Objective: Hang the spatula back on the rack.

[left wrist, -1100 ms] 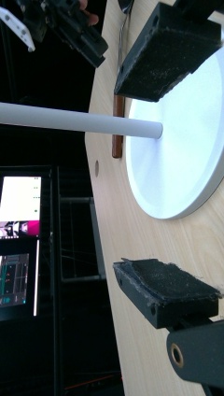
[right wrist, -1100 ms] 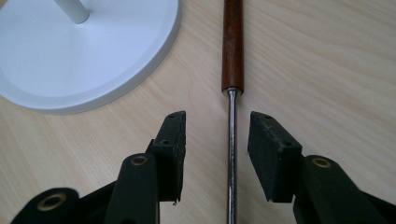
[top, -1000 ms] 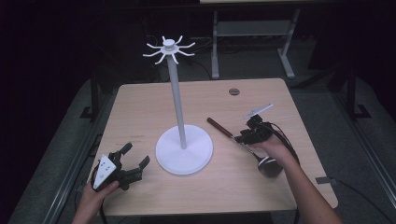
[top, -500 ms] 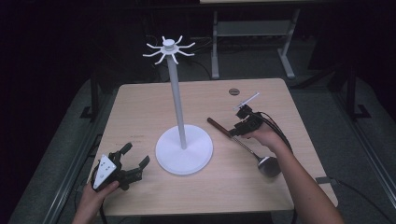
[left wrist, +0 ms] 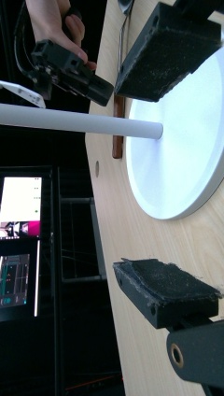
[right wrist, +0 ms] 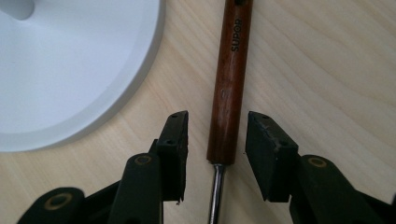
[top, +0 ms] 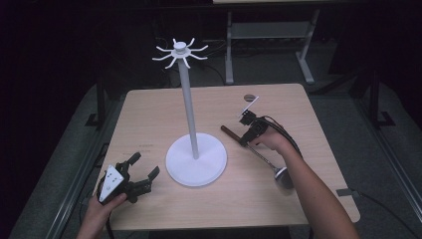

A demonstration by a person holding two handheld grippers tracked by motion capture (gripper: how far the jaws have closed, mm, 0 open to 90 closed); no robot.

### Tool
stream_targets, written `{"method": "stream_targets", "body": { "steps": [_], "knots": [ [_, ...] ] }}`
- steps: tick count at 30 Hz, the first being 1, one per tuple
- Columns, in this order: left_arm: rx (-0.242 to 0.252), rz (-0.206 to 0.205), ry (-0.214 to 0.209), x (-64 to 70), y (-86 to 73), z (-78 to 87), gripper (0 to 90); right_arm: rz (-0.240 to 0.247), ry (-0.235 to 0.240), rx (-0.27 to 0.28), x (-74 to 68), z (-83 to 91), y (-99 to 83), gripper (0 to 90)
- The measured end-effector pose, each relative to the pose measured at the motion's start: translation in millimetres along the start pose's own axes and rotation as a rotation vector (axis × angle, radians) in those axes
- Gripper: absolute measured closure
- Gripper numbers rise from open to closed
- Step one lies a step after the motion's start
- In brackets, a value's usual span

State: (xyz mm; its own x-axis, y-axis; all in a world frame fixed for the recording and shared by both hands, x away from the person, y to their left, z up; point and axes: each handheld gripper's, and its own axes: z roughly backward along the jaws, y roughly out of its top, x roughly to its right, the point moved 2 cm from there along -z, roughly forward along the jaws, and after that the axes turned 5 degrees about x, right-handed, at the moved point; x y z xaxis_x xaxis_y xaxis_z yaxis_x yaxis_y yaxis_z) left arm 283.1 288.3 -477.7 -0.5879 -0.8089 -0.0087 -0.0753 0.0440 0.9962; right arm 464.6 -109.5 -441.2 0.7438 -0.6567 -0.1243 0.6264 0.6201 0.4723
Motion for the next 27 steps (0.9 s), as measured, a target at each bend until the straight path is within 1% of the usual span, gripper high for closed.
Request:
{"method": "stream_targets", "body": {
  "steps": [3, 8, 15, 17, 27],
  "knots": [
    [0.0, -0.001, 0.0, 0.0, 0.0, 0.2, 12.6, 0.004, 0.004, -0.017, 0.7, -5.9, 0.8, 62.3],
    [0.0, -0.001, -0.001, -0.2, -0.1, 0.2, 12.6, 0.017, -0.016, -0.046, 1.1, -13.5, 0.3, 67.1],
    [0.0, -0.002, -0.001, -0.2, 0.0, 0.3, 12.6, 0.023, -0.035, -0.069, 0.9, -19.5, 0.7, 68.0],
    [0.0, -0.001, -0.001, -0.2, 0.0, 0.3, 12.6, 0.036, -0.042, -0.071, 0.7, -21.1, 0.8, 68.9],
    [0.001, -0.001, -0.001, -0.1, 0.0, 0.2, 12.6, 0.037, -0.059, -0.082, -0.9, -23.4, 1.0, 70.2]
  ]
}}
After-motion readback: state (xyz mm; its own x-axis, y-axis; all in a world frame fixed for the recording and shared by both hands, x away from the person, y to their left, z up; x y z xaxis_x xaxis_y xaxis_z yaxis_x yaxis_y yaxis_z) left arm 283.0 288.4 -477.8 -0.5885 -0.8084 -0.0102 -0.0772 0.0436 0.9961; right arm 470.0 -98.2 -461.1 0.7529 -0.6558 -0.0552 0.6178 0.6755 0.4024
